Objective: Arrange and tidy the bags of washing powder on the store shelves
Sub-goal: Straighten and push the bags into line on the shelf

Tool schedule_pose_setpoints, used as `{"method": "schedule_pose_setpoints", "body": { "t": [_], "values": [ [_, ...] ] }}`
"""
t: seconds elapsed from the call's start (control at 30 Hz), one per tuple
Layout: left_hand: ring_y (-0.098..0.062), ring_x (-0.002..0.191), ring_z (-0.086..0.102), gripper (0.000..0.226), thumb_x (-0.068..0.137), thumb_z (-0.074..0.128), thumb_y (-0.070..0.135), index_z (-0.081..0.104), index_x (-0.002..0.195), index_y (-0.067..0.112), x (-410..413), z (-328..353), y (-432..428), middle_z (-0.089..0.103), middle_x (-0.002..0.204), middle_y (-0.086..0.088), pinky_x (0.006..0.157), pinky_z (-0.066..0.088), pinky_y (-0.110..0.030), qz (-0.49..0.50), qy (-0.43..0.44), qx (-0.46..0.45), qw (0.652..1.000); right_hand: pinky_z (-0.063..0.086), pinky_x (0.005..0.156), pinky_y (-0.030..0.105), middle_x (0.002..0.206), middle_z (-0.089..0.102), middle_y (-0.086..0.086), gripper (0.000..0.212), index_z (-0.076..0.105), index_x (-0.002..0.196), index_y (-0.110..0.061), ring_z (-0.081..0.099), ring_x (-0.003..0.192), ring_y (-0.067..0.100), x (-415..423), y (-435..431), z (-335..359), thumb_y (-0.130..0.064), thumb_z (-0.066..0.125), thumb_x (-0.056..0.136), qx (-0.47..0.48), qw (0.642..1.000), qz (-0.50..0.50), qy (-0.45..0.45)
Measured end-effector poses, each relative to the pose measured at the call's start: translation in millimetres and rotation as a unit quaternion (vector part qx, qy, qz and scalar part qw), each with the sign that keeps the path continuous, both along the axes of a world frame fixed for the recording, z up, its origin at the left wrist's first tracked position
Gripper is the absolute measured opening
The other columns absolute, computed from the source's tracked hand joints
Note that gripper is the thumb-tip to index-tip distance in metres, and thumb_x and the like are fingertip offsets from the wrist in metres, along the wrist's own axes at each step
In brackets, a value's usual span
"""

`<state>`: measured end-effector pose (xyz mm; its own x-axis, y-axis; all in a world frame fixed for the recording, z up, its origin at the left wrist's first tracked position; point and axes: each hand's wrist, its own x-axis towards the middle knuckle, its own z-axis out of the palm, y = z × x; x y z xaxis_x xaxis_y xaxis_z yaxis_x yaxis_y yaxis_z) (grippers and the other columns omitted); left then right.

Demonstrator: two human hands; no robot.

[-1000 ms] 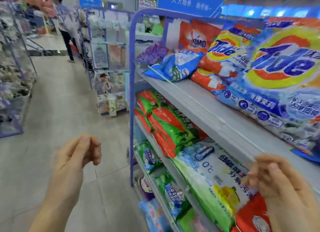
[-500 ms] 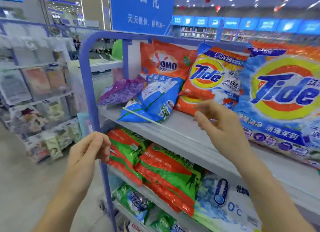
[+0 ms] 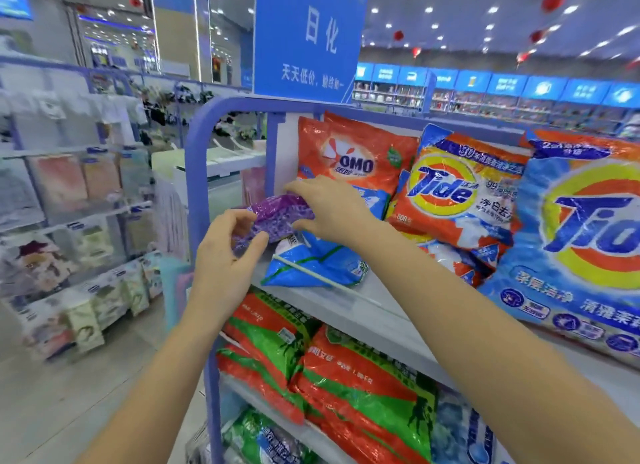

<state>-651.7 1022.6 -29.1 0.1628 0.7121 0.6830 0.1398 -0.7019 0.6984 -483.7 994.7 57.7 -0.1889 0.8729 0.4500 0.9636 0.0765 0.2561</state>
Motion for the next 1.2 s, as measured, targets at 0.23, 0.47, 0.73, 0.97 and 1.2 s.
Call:
{"method": "schedule_pose_setpoints", "body": {
  "t": [0.23, 0.47, 0.73, 0.97, 1.2],
  "values": [
    [-0.006, 0.094, 0.052, 0.014, 0.089, 0.062, 0.012, 0.057, 0.101, 0.017, -9, -11, 12, 0.059, 0.102, 0.0, 0.082, 0.039, -0.012, 0.03, 0.007, -0.04, 0.999, 0.039, 0.071, 0.033, 0.104, 0.066, 0.011, 0.03, 0.063, 0.108, -0.011, 0.058, 0.101, 0.03, 0, 25, 6, -0.034, 0.056, 0.092, 0.049, 0.992, -0.051, 0.105],
    [0.0, 0.071, 0.058, 0.018, 0.08, 0.07, 0.027, 0.06, 0.094, 0.023, 5, 13, -9, 0.061, 0.086, 0.002, 0.06, 0.043, -0.011, 0.015, -0.041, -0.026, 0.999, 0.037, 0.067, 0.022, 0.093, 0.068, 0.009, 0.017, 0.066, 0.096, -0.004, 0.057, 0.081, 0.018, -1, 17, 37, -0.019, 0.058, 0.093, 0.21, 0.928, 0.021, 0.307],
    [-0.038, 0.098, 0.067, 0.095, 0.064, 0.043, 0.074, 0.055, 0.122, 0.001, 22, 49, -36, 0.063, 0.12, -0.023, 0.067, 0.06, -0.037, -0.466, -0.285, -0.529, 0.649, 0.045, 0.068, 0.01, 0.082, 0.055, -0.019, 0.006, 0.06, 0.095, -0.014, 0.056, 0.077, -0.006, 29, -75, 36, -0.011, 0.055, 0.091, 0.281, 0.875, 0.146, 0.366],
    [-0.016, 0.09, 0.069, 0.044, 0.064, 0.062, 0.02, 0.062, 0.108, 0.012, 69, 57, -63, 0.072, 0.101, -0.004, 0.071, 0.057, -0.025, -0.434, -0.286, -0.354, 0.778, 0.042, 0.062, 0.022, 0.065, 0.053, -0.026, 0.007, 0.058, 0.085, -0.023, 0.048, 0.065, -0.008, 56, -136, 81, -0.023, 0.054, 0.091, 0.404, 0.851, 0.096, 0.322],
    [0.013, 0.095, 0.053, 0.086, 0.061, 0.086, 0.042, 0.036, 0.131, 0.027, 132, 37, -117, 0.051, 0.12, 0.003, 0.08, 0.043, -0.009, -0.367, -0.093, -0.204, 0.903, 0.032, 0.059, 0.011, 0.062, 0.046, -0.018, 0.023, 0.055, 0.072, -0.021, 0.042, 0.057, -0.007, 63, -173, 107, -0.016, 0.051, 0.094, 0.44, 0.826, 0.057, 0.347]
  ]
}}
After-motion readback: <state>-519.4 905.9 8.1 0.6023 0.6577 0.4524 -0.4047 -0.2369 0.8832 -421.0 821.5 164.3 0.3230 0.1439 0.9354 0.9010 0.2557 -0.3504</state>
